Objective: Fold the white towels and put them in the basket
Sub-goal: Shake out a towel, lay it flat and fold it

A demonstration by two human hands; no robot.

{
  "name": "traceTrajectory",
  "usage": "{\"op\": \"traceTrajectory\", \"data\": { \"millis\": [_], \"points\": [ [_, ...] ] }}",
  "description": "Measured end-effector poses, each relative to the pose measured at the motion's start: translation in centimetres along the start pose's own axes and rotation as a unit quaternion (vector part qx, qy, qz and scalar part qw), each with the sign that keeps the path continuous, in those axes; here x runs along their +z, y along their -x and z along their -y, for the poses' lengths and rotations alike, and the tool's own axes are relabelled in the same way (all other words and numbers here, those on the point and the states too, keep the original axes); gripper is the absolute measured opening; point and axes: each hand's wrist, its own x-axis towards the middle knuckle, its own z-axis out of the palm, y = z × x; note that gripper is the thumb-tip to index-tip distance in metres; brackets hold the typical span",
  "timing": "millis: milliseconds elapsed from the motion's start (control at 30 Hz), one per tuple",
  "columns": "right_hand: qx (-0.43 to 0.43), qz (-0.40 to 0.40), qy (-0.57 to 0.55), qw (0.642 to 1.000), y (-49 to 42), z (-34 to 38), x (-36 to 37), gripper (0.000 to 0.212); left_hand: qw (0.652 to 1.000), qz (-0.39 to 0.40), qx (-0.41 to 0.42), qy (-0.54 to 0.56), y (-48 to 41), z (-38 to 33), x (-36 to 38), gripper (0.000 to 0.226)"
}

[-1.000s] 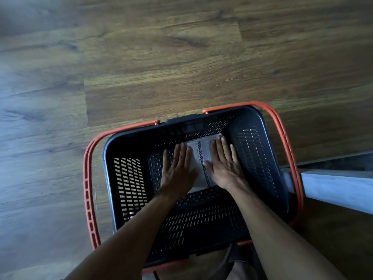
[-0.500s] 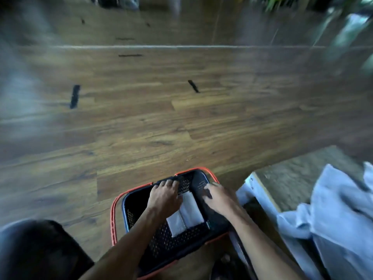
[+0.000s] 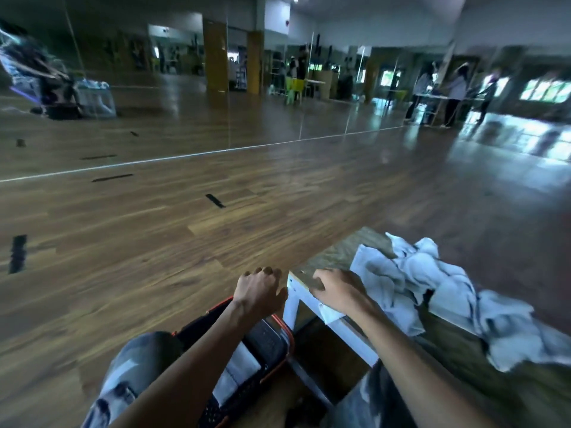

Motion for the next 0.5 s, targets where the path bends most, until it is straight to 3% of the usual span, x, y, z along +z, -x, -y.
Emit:
{"op": "traceTrajectory", "data": {
  "millis": [500],
  "points": [
    [0.115, -0.009, 0.071, 0.991, 5.9, -10.9, -1.2, 0.03, 0.991, 0.046, 0.105, 0.065, -4.7, -10.4, 3.9, 0.04]
  ]
}}
